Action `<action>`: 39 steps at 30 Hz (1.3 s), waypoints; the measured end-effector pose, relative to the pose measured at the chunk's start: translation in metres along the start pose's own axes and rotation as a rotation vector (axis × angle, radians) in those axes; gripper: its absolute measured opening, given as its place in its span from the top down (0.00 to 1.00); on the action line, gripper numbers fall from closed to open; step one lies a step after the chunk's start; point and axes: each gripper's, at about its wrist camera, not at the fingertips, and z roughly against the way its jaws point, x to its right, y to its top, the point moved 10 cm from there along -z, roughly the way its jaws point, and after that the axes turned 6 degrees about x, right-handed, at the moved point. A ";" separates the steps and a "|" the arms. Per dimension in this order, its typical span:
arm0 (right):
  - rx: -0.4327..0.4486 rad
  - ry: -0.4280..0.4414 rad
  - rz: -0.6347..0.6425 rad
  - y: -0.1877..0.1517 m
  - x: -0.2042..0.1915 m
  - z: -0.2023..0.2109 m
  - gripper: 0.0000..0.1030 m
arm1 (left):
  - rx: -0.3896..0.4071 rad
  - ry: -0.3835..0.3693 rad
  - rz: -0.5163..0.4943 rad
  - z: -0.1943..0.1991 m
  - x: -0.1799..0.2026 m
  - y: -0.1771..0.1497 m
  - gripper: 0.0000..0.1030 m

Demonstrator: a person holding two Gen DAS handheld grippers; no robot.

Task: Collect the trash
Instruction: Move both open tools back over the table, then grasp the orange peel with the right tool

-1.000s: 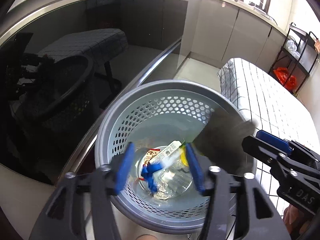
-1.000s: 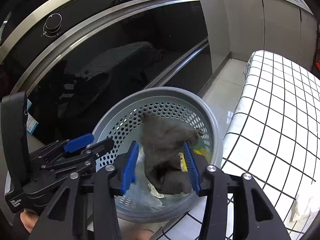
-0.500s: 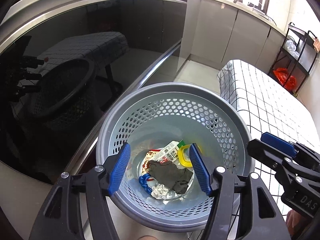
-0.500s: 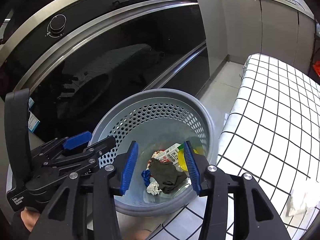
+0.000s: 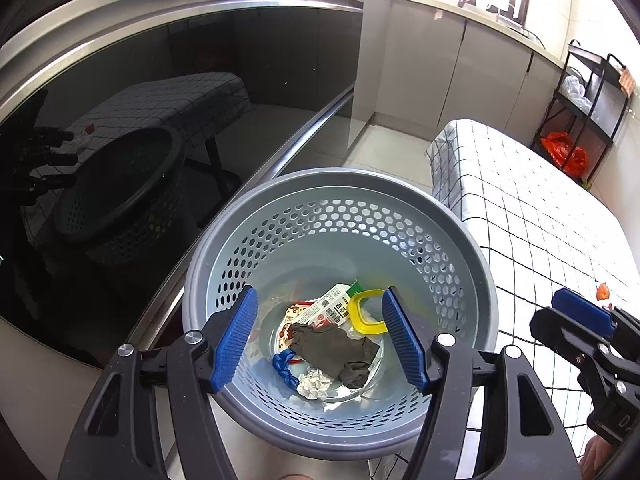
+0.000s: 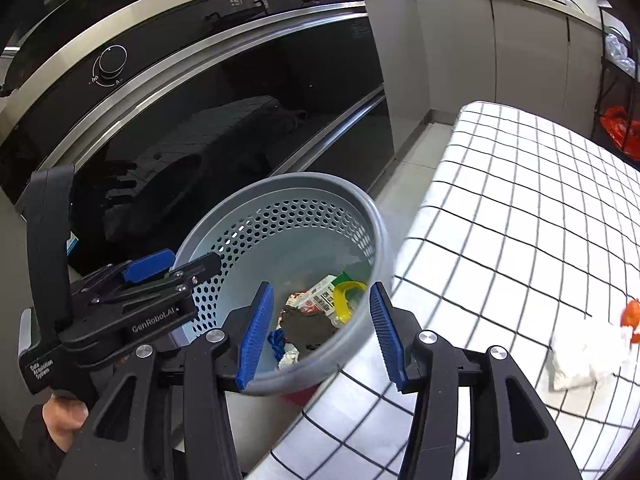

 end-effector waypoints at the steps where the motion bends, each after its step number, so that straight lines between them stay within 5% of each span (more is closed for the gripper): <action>1: 0.001 -0.006 -0.006 -0.003 0.003 0.004 0.51 | 0.002 -0.001 -0.004 0.001 0.002 0.000 0.36; 9: 0.033 -0.103 -0.050 -0.030 0.049 0.047 0.44 | 0.032 -0.033 -0.047 0.014 0.036 -0.002 0.30; 24: 0.107 -0.386 -0.192 -0.056 0.220 0.156 0.41 | 0.054 -0.122 -0.167 0.028 0.148 -0.014 0.27; 39: 0.082 -0.370 -0.278 -0.048 0.296 0.138 0.40 | 0.123 -0.216 -0.225 0.038 0.274 0.002 0.21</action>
